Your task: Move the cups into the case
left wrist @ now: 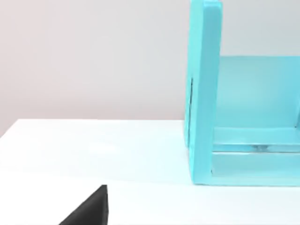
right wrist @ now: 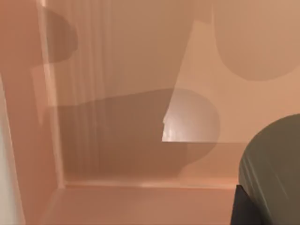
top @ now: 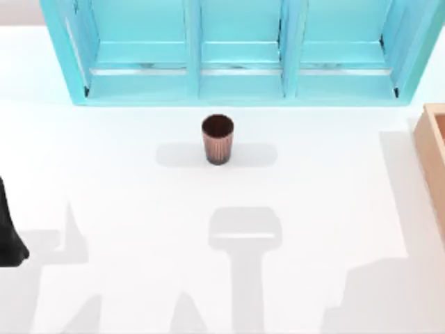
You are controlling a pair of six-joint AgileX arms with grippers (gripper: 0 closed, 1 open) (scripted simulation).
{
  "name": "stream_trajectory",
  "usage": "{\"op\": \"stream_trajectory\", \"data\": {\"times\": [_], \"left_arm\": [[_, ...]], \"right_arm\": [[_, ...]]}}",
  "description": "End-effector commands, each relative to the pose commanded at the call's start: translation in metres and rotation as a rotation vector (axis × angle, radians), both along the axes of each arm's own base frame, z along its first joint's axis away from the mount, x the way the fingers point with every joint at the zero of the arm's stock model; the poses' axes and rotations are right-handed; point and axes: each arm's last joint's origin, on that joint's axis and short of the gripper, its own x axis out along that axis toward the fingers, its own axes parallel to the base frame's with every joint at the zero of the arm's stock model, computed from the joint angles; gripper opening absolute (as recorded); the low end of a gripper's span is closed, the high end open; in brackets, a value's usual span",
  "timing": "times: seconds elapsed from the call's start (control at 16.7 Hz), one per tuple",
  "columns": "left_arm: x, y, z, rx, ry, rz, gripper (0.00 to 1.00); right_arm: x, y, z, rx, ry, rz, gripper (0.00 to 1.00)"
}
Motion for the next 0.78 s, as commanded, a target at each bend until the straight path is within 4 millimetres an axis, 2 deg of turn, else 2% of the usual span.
{"op": "stream_trajectory", "data": {"times": [0.06,0.78], "left_arm": [[0.0,0.0,0.0,0.0,0.0,0.0,1.0],[0.0,0.0,0.0,0.0,0.0,0.0,1.0]], "right_arm": [[0.0,0.0,0.0,0.0,0.0,0.0,0.0],[0.0,0.0,0.0,0.0,0.0,0.0,0.9]]}}
